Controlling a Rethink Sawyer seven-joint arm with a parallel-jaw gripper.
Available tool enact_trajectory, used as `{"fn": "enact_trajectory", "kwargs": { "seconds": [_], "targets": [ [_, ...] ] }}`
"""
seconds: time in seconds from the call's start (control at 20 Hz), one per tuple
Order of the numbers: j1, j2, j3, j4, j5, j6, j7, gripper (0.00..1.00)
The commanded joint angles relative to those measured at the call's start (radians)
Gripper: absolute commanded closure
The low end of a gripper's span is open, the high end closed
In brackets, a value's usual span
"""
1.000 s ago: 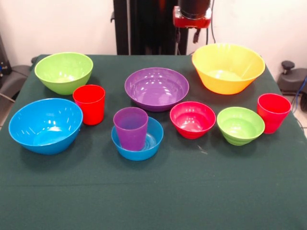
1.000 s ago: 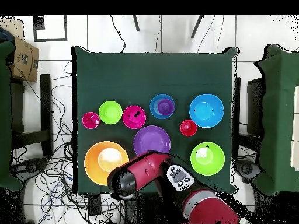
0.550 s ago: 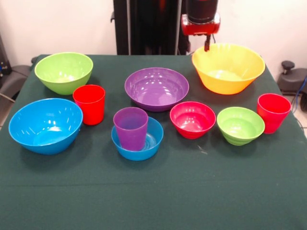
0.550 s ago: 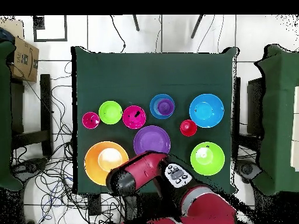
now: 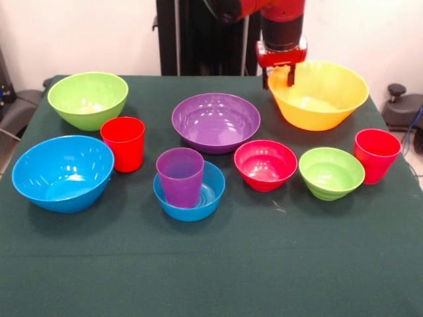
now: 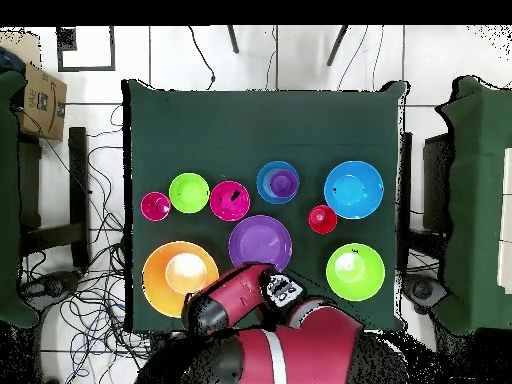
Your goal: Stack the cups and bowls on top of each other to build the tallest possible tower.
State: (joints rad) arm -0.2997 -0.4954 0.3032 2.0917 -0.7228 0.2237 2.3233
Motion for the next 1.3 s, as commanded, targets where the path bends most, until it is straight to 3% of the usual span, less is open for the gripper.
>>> {"fn": "enact_trajectory", "kwargs": {
  "seconds": [0.05,0.2,0.45,0.55,0.75,1.3],
  "targets": [
    [0.038,0.1,-0.069,-0.127,-0.079,-0.082,0.029,0.0],
    [0.043,0.081,-0.07,-0.119,-0.068,-0.07,0.014,0.0],
    [0.03,0.093,-0.05,-0.122,-0.111,-0.094,-0.038,0.0],
    [0.032,0.093,-0.057,-0.125,-0.114,-0.137,-0.015,0.0],
    [0.037,0.077,-0.068,-0.137,-0.1,-0.111,0.0,0.0],
    [-0.094,0.039,0.082,-0.104,-0.009,0.051,-0.09,0.0]
  ]
}}
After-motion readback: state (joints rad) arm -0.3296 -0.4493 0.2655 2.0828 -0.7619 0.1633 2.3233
